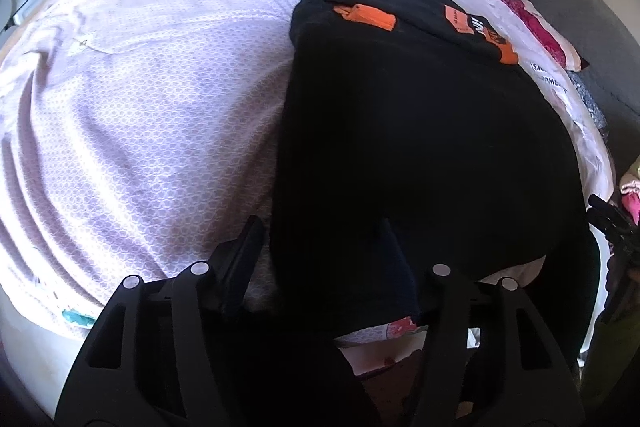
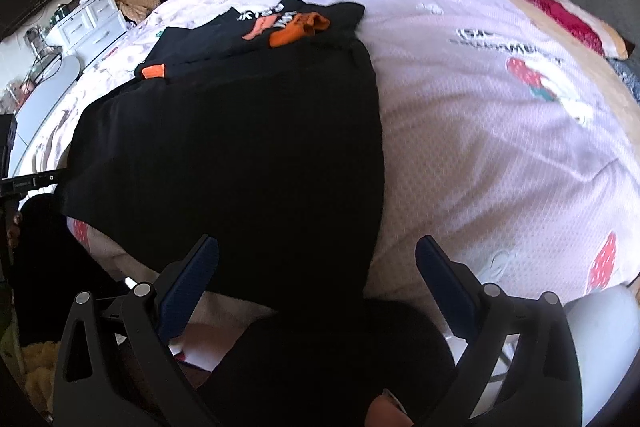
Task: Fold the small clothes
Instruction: 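Move both tools to the shirt hem and grasp it, then lift the hem with both tools and fold it toward the KISS collar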
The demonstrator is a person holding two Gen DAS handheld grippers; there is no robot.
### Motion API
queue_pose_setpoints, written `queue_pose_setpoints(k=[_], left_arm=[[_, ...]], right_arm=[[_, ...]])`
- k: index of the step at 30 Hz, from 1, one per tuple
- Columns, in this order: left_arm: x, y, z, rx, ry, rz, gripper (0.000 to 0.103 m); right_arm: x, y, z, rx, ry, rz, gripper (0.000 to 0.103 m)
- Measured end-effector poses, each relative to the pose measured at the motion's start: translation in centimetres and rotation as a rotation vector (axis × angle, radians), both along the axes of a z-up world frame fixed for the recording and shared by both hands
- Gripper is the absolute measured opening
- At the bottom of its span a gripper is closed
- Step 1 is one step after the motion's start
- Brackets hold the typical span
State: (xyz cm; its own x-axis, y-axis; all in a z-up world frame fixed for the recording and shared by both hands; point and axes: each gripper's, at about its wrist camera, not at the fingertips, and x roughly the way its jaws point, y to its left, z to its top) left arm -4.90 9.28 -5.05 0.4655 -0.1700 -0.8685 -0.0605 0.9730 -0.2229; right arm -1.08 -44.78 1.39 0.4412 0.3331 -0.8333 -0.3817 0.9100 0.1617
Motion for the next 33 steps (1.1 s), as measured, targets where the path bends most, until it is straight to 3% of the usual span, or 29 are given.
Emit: queue_pose_setpoints(k=[2, 4, 6, 8, 10, 13, 18, 20, 25, 27, 33], left_arm=[[0.1, 0.0, -0.2, -0.002, 0.005, 0.000, 0.051], [0.1, 0.1, -0.2, -0.008, 0.004, 0.002, 0.051], [0.0, 0.1, -0.2, -0.011, 0.004, 0.005, 0.051], [0.0, 0.1, -0.2, -0.012, 0.004, 0.007, 0.051], [0.0, 0.1, -0.3, -0.012, 0.007, 0.007, 0.051], [-0.1, 0.3, -0.3, -0.019, 0.008, 0.010, 0.051], [-0.1, 0.6, -0.4, -0.042, 0.009, 0.017, 0.050], [-0.1, 0.6, -0.4, -0.038, 0.012, 0.019, 0.046], [-0.4, 0.6, -0.4, -0.047, 0.007, 0.007, 0.013], [-0.7, 0.5, 0.0, -0.043, -0.010, -0.008, 0.006], [-1.2, 0.9, 2.6, -0.070, -0.109, -0.015, 0.003]], right_arm=[[0.1, -0.3, -0.3, 0.004, 0.019, -0.001, 0.074], [0.2, -0.5, -1.0, -0.009, 0.041, -0.001, 0.071], [0.2, -0.4, -1.6, -0.020, 0.061, 0.006, 0.057], [-0.1, -0.1, -2.0, -0.024, 0.074, 0.030, 0.029], [-0.6, 0.2, -1.7, -0.034, 0.064, 0.058, 0.014], [-1.1, 0.3, -0.6, -0.010, 0.031, 0.081, 0.010], [-1.0, -0.5, 3.9, 0.162, -0.093, 0.099, 0.009], [-0.6, -1.0, 5.5, 0.217, -0.143, 0.089, 0.009], [0.8, -1.6, 7.6, 0.263, -0.215, 0.051, 0.009], [1.1, -1.9, 7.6, 0.265, -0.225, 0.042, 0.009], [1.6, -2.3, 7.7, 0.281, -0.244, 0.017, 0.009]])
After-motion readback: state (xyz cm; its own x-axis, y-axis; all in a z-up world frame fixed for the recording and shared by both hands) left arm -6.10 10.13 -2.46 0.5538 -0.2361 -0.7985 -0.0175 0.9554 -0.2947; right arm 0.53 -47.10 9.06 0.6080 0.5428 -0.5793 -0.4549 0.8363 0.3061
